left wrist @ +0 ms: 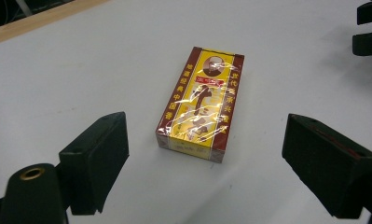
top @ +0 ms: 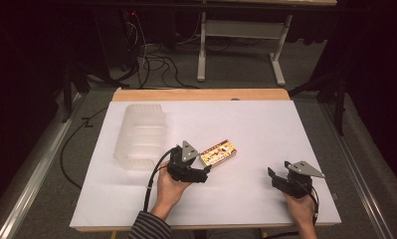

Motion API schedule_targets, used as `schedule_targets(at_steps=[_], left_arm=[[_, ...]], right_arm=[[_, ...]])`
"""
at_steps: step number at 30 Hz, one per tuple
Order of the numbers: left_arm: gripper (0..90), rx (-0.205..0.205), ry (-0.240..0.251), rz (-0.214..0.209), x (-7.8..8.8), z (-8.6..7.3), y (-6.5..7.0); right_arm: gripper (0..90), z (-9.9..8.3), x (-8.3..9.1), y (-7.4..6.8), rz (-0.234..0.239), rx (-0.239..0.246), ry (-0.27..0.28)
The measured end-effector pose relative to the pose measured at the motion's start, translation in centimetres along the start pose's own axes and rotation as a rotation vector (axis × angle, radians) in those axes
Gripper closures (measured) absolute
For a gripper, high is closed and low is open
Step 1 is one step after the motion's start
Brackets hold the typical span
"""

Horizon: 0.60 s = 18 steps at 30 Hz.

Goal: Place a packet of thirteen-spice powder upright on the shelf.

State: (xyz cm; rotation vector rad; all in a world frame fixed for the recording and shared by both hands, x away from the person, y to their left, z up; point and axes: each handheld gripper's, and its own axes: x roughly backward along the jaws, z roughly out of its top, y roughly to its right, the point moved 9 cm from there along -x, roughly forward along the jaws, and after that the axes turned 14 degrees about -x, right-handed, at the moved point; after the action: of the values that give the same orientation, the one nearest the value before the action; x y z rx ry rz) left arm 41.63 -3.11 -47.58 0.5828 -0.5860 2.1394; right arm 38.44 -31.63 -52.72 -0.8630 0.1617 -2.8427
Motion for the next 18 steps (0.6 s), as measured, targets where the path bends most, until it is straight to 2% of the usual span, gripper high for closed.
schedule_targets(at_steps=[6,9,13,18], left_arm=[[15.1,-0.01,-0.026,-0.015,-0.7,0.5,-0.3],[15.1,-0.014,-0.03,-0.023,-0.9,0.7,-0.3],[15.1,-0.041,-0.041,-0.036,-1.3,1.5,-0.3],[15.2,-0.044,-0.046,-0.05,-2.0,2.2,-0.4]], right_arm=[[31.5,0.0,0.0,0.0,-0.002,-0.004,0.003],[31.5,0.0,0.0,0.0,-0.005,-0.004,0.002],[31.5,0.0,0.0,0.0,-0.01,-0.005,0.001],[31.4,0.0,0.0,0.1,-0.007,-0.004,0.004]])
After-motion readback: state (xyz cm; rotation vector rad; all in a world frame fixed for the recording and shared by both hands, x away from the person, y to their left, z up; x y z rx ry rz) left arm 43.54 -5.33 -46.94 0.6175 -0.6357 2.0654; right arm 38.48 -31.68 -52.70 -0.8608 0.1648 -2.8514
